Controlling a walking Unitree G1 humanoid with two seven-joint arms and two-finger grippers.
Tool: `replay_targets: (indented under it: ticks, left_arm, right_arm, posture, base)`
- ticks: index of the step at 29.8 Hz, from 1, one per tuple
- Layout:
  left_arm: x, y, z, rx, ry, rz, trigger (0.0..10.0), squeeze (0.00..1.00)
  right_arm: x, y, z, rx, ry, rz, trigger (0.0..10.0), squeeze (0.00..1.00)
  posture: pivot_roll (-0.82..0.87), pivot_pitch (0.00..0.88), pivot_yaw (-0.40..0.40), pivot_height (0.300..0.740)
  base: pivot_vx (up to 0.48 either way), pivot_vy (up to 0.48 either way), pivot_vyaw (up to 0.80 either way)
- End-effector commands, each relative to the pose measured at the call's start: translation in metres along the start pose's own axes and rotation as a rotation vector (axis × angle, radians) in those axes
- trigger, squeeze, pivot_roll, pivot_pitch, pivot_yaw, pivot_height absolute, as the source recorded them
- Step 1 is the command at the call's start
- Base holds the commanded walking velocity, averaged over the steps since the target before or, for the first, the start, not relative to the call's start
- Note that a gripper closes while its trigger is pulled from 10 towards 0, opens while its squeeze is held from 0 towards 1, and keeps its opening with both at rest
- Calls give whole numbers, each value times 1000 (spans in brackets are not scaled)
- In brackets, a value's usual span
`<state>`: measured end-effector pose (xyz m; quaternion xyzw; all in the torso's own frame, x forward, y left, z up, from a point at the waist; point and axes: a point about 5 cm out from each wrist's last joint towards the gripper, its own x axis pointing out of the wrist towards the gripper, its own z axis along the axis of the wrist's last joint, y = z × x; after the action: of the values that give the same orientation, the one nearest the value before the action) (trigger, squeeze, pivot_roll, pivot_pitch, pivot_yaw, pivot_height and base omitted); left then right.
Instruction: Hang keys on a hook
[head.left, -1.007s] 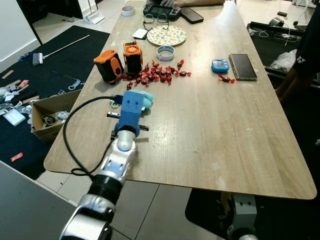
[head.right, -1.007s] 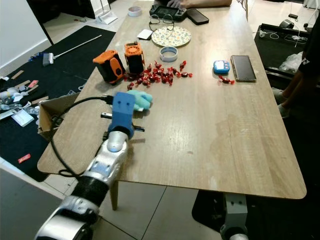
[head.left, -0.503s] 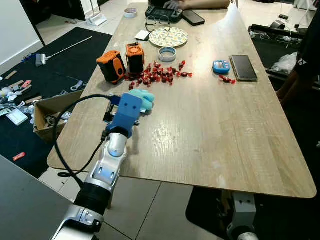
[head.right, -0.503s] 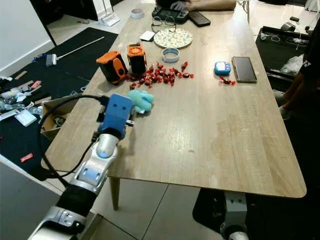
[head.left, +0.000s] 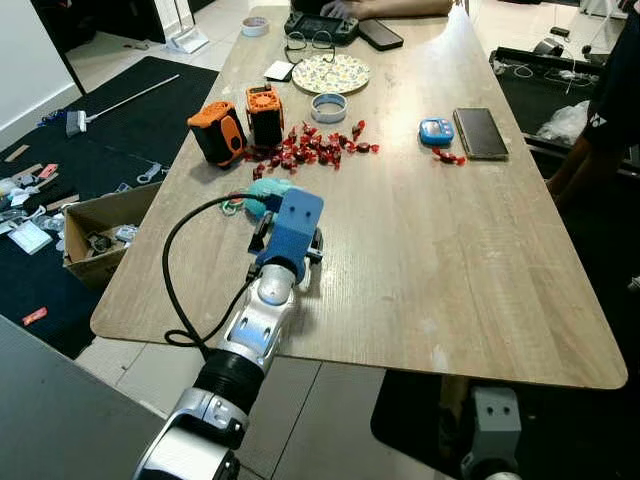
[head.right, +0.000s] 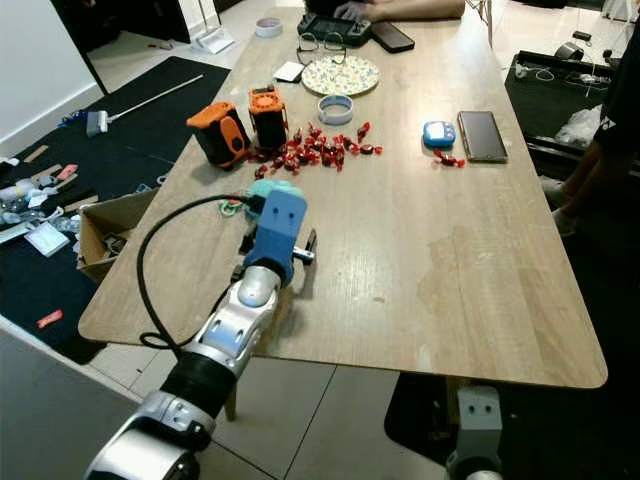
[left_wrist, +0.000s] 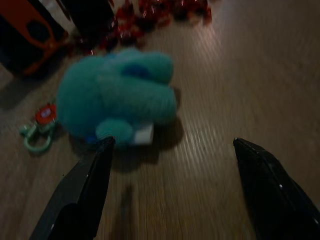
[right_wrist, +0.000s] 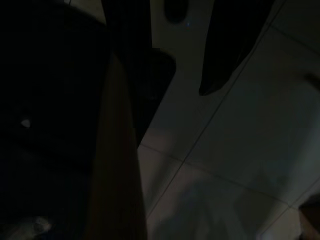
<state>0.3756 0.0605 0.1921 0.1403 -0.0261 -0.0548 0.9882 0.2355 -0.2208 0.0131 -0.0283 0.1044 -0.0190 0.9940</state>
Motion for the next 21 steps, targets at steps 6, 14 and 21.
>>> replay_targets:
  ticks: [6, 14, 21]
  left_arm:
    - [7, 13, -10, 26, 54, 124, 10000, 0]
    - [12, 34, -8, 10, 62, 197, 10000, 0]
    - [11, 31, -6, 16, 46, 208, 10000, 0]
  right_arm:
    - [-2, -1, 13, 17, -44, -3, 10000, 0]
    - [2, 19, 26, 43, -84, 58, 10000, 0]
    - [-2, 25, 24, 51, -64, 80, 10000, 0]
  posture:
    - [-61, 352, 79, 740]
    - [-34, 373, 77, 740]
    - [4, 417, 78, 740]
  base:
    - [0, 0, 0]
    - [0, 0, 0]
    - [0, 0, 0]
